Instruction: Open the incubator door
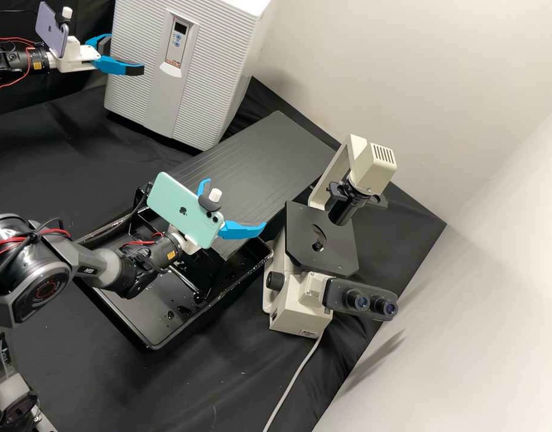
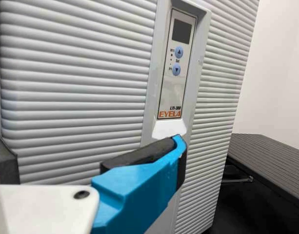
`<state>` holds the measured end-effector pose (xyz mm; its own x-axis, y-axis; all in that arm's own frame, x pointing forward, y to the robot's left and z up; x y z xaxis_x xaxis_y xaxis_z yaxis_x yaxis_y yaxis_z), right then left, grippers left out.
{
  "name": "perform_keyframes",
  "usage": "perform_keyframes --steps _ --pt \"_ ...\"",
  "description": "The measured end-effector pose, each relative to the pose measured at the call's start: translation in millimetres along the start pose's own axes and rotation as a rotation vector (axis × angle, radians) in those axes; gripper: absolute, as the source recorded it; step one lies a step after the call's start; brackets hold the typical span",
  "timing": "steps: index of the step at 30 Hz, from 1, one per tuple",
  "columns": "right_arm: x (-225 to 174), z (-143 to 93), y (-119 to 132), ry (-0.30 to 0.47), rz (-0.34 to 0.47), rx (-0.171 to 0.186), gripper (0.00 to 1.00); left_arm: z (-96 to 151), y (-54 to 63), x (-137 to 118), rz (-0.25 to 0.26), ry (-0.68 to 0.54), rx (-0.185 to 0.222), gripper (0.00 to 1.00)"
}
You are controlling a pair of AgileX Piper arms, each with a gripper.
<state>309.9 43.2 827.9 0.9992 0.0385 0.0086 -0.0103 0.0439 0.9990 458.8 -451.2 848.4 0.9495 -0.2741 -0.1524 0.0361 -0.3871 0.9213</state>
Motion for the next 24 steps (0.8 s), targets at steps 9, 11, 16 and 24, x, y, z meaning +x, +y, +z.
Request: perform_keyframes --steps 9,11,16,24 --pt "0.0 0.0 0.0 0.0 0.0 0.0 1.0 0.0 0.0 0.0 0.0 0.0 0.016 0.0" --pt "0.0 0.0 0.0 0.0 0.0 0.0 1.0 0.0 0.0 0.0 0.0 0.0 0.016 0.0" --pt "0.0 0.0 0.0 0.0 0.0 0.0 1.0 -0.2 -0.6 -0.4 -0.001 0.002 0.022 0.0" --pt "0.0 0.0 0.0 0.0 0.0 0.0 1.0 -1.1 -1.8 -1.3 0.0 0.011 0.018 0.0"
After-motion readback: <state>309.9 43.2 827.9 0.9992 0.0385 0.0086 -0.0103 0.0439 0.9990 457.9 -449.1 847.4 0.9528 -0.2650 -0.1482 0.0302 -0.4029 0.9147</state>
